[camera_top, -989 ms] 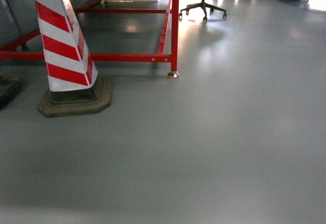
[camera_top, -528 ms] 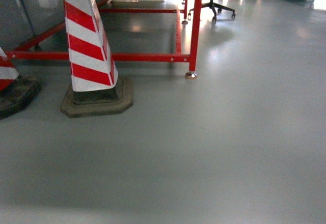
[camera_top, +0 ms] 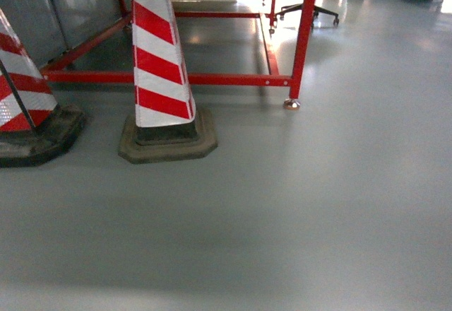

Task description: Pick capacitor and pack into box

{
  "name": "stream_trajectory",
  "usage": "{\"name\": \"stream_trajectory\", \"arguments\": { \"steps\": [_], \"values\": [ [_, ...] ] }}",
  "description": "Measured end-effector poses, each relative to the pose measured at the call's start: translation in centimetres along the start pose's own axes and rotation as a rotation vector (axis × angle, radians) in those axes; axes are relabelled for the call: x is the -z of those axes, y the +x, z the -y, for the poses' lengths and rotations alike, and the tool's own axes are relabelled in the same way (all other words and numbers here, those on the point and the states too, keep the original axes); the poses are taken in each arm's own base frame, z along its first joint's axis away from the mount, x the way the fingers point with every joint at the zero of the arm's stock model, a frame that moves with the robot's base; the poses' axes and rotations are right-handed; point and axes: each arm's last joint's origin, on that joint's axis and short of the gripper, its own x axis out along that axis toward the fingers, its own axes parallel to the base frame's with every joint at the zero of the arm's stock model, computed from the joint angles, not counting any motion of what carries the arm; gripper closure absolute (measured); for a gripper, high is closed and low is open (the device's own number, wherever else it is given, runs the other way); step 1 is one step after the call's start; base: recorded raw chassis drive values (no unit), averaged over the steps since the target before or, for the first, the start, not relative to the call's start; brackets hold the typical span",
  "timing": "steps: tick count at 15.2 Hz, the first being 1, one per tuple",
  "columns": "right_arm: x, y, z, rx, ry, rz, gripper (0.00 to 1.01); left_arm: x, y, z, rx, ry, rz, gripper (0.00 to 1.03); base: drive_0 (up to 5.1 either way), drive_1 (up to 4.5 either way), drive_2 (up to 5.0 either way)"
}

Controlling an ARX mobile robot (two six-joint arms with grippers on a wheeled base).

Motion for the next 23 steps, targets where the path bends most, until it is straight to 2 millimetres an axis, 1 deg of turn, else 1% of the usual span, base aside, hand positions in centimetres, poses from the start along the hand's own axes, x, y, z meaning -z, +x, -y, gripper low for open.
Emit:
{"name": "stream_trajectory", "arguments": {
  "steps": [9,23],
  "values": [
    [0.0,0.0,0.0,-0.001,0.0,0.0,0.03,0.01,0.0,-0.01,-0.003,0.0,-0.001,0.6,-5.0,2.48,2.5],
    [0.01,0.0,-0.01,-0.003,0.0,-0.001,0.03,-0.01,0.0,0.01,0.001,0.0,0.001,0.6,0.0,0.0,0.0]
  ]
}}
